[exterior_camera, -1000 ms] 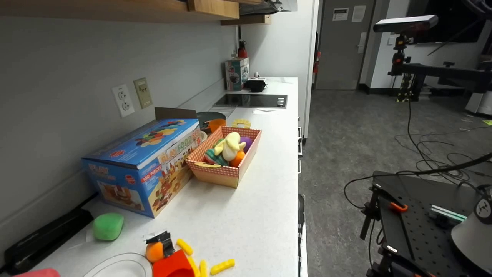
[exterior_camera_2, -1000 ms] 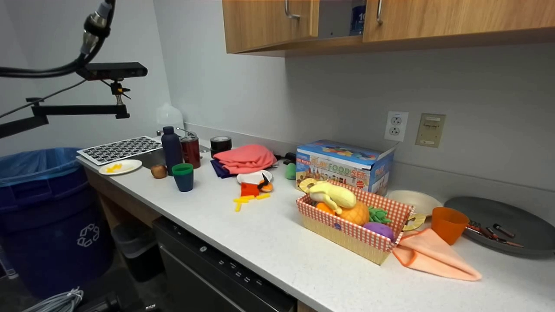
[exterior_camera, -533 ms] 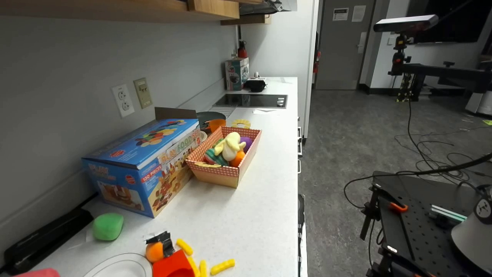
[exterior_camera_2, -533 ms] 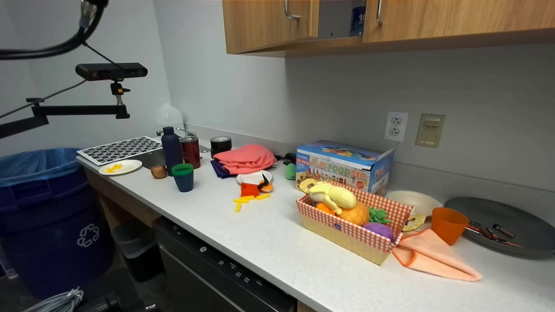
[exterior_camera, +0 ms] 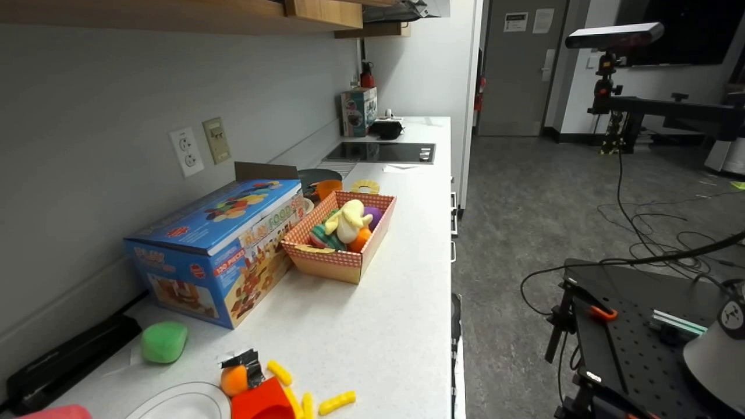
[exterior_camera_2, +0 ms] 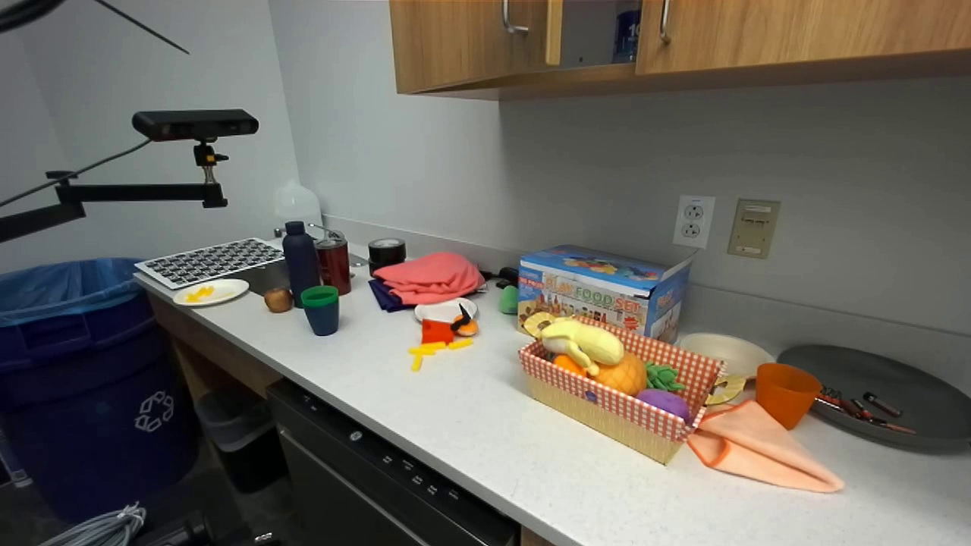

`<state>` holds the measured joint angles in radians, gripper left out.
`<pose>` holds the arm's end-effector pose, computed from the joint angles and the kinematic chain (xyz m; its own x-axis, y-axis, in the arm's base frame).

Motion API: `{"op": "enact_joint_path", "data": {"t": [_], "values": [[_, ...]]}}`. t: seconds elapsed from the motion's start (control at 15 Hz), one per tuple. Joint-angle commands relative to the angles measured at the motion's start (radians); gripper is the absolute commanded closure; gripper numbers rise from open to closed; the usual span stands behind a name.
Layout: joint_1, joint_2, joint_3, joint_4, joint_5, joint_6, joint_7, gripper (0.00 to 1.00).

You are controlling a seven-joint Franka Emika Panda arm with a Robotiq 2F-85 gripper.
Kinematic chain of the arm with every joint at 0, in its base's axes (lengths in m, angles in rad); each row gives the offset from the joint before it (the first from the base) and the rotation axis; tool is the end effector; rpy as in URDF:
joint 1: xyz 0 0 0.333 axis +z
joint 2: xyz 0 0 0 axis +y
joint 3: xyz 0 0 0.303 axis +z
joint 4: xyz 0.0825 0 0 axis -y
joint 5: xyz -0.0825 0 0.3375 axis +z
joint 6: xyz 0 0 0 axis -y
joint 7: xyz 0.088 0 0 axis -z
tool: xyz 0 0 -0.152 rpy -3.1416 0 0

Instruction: Open the left and right cabinet doors, respectively

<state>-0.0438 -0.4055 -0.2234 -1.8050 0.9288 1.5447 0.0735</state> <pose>0.3874 -0.0051 0.7121 0.9574 -0.2758 0.0853 -0.0754 -0.5242 -0.8482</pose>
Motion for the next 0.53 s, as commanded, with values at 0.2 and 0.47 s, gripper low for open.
{"op": "enact_joint_path", "data": {"t": [0.2, 0.47], "values": [[-0.046, 0.03, 0.046, 0.09, -0.163, -0.134, -0.092, 0.0], [-0.039, 0.015, 0.044, 0.057, -0.141, -0.111, -0.078, 0.0]]}}
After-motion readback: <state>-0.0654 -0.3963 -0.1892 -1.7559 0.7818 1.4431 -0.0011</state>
